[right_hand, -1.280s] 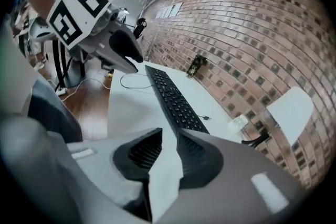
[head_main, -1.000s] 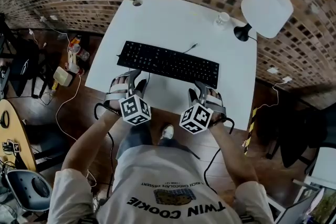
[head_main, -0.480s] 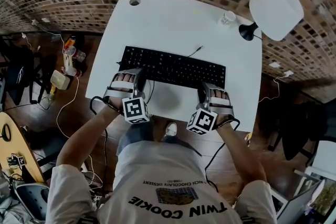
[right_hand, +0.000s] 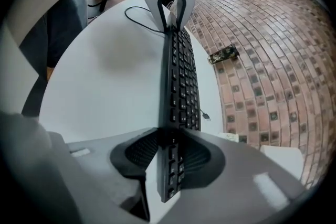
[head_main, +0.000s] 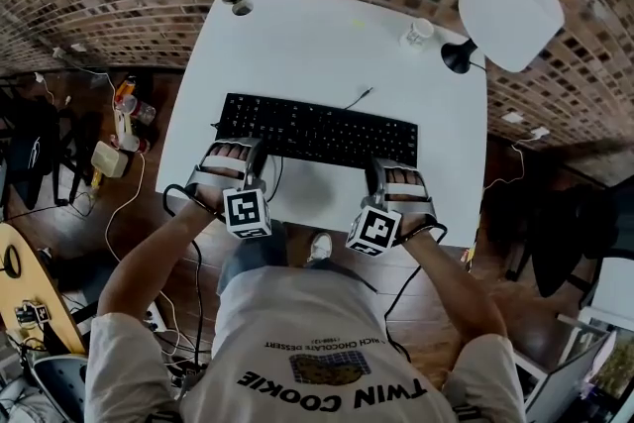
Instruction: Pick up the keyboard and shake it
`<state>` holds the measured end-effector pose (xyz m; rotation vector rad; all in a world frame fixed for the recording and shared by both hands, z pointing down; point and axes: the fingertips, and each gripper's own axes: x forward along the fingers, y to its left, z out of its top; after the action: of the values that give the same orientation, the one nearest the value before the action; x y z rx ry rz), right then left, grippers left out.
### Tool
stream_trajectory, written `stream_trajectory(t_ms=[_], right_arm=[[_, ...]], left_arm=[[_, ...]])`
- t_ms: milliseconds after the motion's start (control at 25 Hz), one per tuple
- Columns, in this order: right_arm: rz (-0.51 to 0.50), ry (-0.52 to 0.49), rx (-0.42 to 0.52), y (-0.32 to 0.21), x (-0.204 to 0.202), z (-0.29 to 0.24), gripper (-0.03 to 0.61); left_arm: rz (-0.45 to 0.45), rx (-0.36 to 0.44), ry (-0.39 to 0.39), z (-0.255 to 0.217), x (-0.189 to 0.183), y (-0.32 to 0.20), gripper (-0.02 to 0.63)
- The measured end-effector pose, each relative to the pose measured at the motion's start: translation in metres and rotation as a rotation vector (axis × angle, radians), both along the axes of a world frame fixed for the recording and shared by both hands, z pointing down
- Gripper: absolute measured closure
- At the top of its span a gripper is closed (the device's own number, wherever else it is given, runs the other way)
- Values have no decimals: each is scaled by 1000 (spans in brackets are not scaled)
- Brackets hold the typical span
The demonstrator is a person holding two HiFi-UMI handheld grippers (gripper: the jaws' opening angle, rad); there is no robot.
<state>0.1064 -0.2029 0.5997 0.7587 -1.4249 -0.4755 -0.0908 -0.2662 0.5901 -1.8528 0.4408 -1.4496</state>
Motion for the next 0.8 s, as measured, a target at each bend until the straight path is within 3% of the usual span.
stream_trajectory(t_ms=[280,800], right_arm=[[-21,-107,-166,1,-3,-23,465],[22,-313,-466,-4,-9,-61,468]], left_arm=[[34,-198,-45,-15,-3,-2,486],[183,-617,-163,-49,-2,-15,486]])
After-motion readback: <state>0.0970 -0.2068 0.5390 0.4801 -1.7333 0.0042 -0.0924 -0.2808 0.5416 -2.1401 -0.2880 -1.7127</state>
